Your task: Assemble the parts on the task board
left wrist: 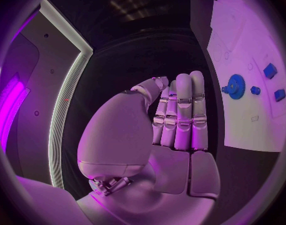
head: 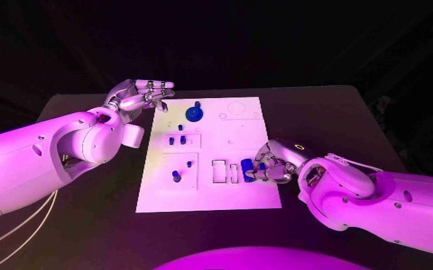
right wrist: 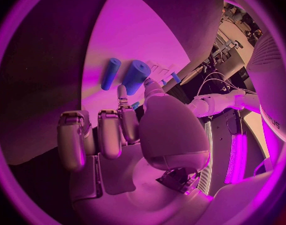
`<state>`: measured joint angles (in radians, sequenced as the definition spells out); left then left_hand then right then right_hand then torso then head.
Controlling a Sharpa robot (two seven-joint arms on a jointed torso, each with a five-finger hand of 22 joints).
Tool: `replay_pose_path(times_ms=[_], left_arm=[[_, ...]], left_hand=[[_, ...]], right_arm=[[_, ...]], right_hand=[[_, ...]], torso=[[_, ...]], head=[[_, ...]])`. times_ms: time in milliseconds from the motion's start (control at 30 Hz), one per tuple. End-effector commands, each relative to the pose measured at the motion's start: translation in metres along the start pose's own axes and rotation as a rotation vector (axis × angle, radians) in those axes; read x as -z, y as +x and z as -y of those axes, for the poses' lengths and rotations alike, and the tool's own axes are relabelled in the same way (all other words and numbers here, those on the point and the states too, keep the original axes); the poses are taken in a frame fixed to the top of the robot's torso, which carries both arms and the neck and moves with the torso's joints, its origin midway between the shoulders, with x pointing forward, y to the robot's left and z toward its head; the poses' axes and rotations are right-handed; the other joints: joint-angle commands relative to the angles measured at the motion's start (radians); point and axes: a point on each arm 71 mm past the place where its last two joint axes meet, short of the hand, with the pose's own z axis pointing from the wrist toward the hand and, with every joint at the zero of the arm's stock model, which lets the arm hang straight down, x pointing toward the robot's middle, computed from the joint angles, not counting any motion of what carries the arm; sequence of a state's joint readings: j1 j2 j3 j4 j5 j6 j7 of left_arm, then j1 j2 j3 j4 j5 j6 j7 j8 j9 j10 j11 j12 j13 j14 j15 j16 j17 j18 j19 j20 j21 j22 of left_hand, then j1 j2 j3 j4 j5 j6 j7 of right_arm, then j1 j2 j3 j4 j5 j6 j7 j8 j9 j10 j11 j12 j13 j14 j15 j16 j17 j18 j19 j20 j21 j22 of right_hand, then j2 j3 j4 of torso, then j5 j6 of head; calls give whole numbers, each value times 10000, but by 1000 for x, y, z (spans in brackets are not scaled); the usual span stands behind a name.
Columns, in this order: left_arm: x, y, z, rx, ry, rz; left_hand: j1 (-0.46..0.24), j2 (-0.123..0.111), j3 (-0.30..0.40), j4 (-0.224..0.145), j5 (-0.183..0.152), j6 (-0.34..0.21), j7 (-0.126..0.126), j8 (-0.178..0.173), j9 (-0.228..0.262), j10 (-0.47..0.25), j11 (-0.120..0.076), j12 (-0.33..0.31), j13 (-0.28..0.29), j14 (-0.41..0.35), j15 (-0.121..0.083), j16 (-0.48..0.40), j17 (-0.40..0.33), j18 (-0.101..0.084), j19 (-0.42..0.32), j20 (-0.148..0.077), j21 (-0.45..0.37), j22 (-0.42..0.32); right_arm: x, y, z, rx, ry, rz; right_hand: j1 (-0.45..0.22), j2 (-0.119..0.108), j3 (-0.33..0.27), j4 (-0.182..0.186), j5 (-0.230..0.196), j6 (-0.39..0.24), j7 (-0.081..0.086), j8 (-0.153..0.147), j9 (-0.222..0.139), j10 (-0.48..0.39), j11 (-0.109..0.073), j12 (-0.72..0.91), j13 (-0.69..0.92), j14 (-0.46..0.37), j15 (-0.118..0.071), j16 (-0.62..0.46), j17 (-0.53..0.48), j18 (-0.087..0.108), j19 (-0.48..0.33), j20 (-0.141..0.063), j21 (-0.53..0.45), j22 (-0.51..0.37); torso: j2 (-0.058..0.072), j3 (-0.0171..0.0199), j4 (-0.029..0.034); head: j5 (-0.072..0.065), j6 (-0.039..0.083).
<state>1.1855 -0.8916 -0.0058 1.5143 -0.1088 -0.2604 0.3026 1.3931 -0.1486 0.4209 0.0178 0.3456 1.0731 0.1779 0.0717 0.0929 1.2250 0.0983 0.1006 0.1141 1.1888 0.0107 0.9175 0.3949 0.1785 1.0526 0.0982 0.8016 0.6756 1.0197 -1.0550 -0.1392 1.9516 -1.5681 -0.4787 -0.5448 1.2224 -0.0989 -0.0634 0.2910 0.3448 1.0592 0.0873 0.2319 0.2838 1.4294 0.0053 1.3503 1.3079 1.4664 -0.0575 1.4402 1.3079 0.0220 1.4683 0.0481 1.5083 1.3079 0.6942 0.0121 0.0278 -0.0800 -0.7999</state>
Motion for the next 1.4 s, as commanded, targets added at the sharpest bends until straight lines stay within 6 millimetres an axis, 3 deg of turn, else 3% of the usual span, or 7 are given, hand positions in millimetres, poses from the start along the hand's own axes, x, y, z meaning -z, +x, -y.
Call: replay_pose_path(times_ms=[33, 500, 900, 1400], left_arm=[[0, 3, 2, 103, 117, -183], [0, 3, 2, 118, 100, -223], [1, 3, 2, 122, 84, -237], [1, 2, 2, 118, 69, -225]], left_hand=[[-46, 64, -53, -25, -12, -42, -8, 25, -1, -64, 8, -39, -3, 13, 65, -65, -11, 52, 20, 68, -53, -14], [-79, 76, -63, -7, -11, -50, -6, 29, 0, -72, 11, -38, -3, 14, 69, -65, -14, 52, 19, 74, -63, -20], [-79, 76, -63, -7, -11, -50, -6, 29, 0, -72, 11, -38, -3, 14, 69, -65, -14, 52, 19, 74, -63, -20], [-95, 85, -68, -2, -7, -60, -9, 32, 1, -81, 9, -38, -2, 13, 70, -65, -17, 54, 20, 77, -74, -27]], right_arm=[[-1, 3, 0, 310, 171, -175], [-11, 19, -4, 530, 195, -606], [-14, 23, -5, 676, 207, -634], [-1, 6, -12, -966, 275, 401]], right_hand=[[-55, 82, -65, -25, 36, -47, -23, 42, 12, 71, 12, 21, 571, 651, -67, 47, 245, -101, 875, -73, 58, 2377], [-79, 84, -193, -29, -4, -83, -20, 54, 83, 32, 14, -37, 538, 671, -65, 128, 385, -112, 889, -72, 111, 2402], [50, 124, -266, -75, 40, -85, -27, 88, 174, 54, 10, 1, 595, 675, -64, 159, 434, -124, 904, -70, 171, 2431], [955, 409, -176, -393, 1056, 106, -159, 351, 681, 287, -111, 324, 967, 724, -157, 367, 778, -203, 1004, -143, 545, 2596]], torso=[[-3, -3, -14], [9, -4, 20], [10, -7, -7], [-6, 0, 2]], head=[[42, -52], [35, -91], [73, -97], [81, -23]])
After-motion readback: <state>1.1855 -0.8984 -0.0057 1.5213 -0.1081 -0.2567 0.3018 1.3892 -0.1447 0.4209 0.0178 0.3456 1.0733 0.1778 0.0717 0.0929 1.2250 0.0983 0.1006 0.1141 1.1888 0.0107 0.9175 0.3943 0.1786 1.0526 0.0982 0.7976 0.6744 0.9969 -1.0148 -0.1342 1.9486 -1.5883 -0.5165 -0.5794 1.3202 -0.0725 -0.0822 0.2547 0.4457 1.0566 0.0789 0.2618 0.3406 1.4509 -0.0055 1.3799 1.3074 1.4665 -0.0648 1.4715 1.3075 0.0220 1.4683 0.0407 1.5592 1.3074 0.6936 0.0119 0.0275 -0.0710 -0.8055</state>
